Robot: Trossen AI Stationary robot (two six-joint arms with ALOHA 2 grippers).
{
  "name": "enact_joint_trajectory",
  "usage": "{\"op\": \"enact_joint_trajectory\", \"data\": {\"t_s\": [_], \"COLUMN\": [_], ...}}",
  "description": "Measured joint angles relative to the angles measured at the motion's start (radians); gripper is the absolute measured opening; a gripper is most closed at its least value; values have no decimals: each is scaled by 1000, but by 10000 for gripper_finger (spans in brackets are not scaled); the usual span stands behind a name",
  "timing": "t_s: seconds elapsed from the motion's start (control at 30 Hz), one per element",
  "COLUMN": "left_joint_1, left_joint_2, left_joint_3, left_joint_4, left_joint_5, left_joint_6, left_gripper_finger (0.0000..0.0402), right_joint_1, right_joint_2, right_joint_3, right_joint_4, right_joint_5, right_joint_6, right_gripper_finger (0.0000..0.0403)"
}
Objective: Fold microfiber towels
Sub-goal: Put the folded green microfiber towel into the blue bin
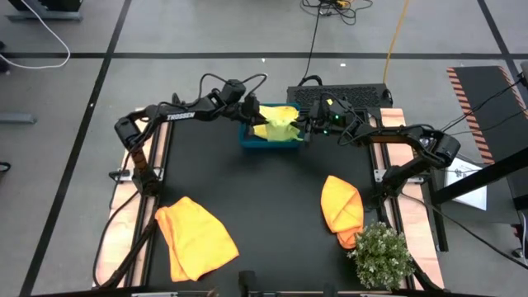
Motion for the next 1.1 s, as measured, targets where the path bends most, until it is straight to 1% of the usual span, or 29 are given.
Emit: {"op": "enact_joint_trajectory", "data": {"t_s": [0.07,0.2,0.3,0.47,0.6,0.7,0.77,0.9,1.1], "left_joint_1": [-3,-11,-35,-86,-120,-132,-132,-125,-146], "left_joint_2": [-28,-129,-209,-282,-287,-272,-256,-233,-231], "left_joint_3": [0,0,0,1,1,1,1,1,1], "left_joint_4": [-17,-110,-161,-218,-264,-274,-273,-258,-303], "left_joint_5": [-16,-54,-131,-246,-354,-439,-471,-475,-476], "left_joint_6": [2,8,9,9,5,-5,-11,-36,-74], "left_gripper_finger": [5,4,3,2,2,1,1,1,1], "right_joint_1": [0,11,33,62,78,79,79,79,101], "right_joint_2": [0,-3,-4,-5,-5,-5,-5,-4,-4], "right_joint_3": [0,0,0,23,27,27,27,27,27], "right_joint_4": [14,95,155,120,85,41,20,12,-38], "right_joint_5": [0,-21,-24,-19,19,70,111,133,112], "right_joint_6": [17,68,82,62,28,-20,-45,-51,-40], "right_gripper_finger": [0,0,0,0,0,0,0,0,0]}}
